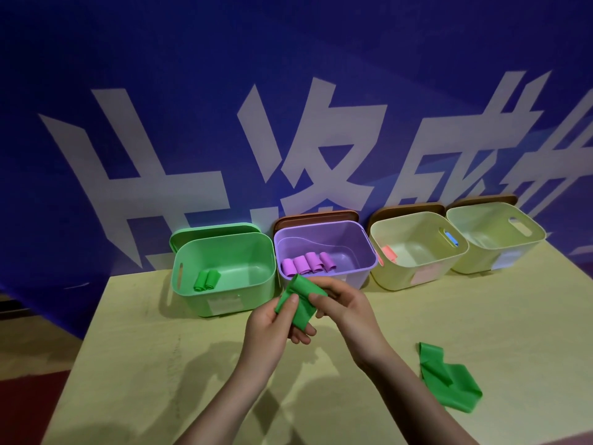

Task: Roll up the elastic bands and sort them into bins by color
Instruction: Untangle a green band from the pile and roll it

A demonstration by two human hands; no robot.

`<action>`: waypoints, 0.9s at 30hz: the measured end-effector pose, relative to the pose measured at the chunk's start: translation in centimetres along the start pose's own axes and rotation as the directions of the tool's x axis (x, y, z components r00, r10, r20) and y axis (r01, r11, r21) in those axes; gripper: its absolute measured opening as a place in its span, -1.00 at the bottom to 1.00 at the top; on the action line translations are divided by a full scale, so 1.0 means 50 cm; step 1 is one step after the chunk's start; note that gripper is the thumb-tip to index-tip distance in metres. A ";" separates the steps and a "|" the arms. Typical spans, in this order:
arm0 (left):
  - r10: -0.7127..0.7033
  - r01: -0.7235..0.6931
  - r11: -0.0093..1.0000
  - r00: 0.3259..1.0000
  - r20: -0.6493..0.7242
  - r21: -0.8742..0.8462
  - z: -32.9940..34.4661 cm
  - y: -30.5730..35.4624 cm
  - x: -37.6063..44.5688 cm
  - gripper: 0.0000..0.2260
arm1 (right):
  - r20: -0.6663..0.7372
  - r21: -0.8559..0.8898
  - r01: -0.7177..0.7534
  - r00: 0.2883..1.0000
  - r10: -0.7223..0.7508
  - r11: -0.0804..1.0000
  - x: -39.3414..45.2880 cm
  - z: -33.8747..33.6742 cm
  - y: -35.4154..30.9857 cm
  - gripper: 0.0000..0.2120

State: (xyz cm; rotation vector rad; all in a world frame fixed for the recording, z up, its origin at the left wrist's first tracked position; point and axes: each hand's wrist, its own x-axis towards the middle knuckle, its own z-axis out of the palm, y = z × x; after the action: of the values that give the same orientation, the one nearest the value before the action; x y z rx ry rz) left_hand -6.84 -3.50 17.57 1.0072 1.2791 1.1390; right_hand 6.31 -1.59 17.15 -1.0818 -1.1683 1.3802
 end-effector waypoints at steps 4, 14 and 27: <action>0.046 -0.045 0.998 0.999 -0.008 0.043 0.007 -0.005 0.000 -0.76 | -0.078 -0.119 0.046 0.995 -0.056 0.992 -0.002 0.007 0.011 -0.75; 0.001 -0.001 0.997 1.000 0.006 -0.079 -0.004 0.003 0.005 -0.79 | -0.066 -0.230 0.110 0.990 -0.128 0.967 0.000 0.017 0.011 -0.70; -0.084 0.084 0.996 0.995 0.057 -0.006 -0.010 -0.007 0.020 -0.77 | -0.029 -0.322 0.136 0.988 -0.153 0.937 0.005 -0.005 0.030 -0.70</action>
State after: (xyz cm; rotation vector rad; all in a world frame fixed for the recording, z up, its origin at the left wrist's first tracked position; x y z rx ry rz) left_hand -7.37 -2.60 17.02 0.9644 1.2590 1.0438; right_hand 6.34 -1.41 15.64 -1.2234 -1.4357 1.0634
